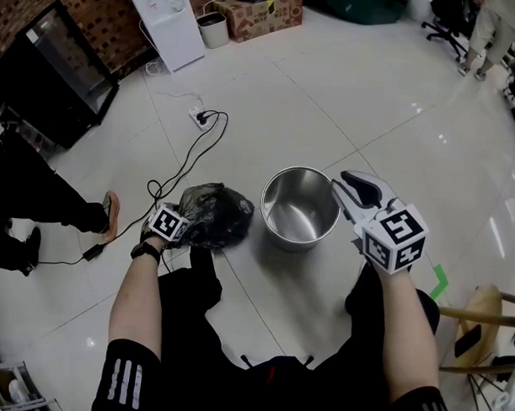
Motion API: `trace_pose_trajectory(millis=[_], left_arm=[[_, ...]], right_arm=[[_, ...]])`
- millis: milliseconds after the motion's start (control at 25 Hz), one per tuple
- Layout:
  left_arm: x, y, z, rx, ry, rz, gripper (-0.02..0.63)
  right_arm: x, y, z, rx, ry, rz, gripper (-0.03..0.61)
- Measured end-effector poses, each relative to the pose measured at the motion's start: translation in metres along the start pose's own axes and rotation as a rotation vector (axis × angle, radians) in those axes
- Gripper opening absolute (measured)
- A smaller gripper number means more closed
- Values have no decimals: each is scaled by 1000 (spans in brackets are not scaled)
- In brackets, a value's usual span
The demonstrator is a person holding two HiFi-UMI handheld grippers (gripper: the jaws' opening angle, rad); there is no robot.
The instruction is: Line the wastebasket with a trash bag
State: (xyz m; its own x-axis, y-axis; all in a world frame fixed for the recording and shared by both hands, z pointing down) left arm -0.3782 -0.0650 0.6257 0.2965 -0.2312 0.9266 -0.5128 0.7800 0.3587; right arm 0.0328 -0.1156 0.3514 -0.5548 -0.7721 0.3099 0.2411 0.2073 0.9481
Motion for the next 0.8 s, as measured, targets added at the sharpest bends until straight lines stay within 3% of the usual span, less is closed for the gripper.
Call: trace_pose_trajectory(millis=[120,240,360,480,640,800], left_arm=[[32,7,-2,125,13,64,279],[67,0,-17,223,78,71,284],[100,0,-34,245,152,63,284],[128,5,-45,288,174,97,284],[164,13,-55,347,177,150,287],[193,7,-60,364,151,147,287]], right_arm=[[3,-2,5,-15,-12,-3,107],[5,-6,9,-31,-17,-8,106],[6,-11,11,-27,-19,-10,106],[9,-12,11,-19,-23,-12,107],[12,-12,11,-13,-20,-5,106],[12,-13,17,-15,-29,-14,106]])
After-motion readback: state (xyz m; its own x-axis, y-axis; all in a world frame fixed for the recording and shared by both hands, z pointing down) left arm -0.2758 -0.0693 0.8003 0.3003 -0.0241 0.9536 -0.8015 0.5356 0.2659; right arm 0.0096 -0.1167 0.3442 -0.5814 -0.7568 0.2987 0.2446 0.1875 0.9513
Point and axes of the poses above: the fingertips, and each gripper's own axes: x forward along the fingers, z to its left, y out of its underside, the point moved 2 cm from there along -x, backward along the fingers, and after that the axes turned 14 degrees about y, right-handed, at the moved point
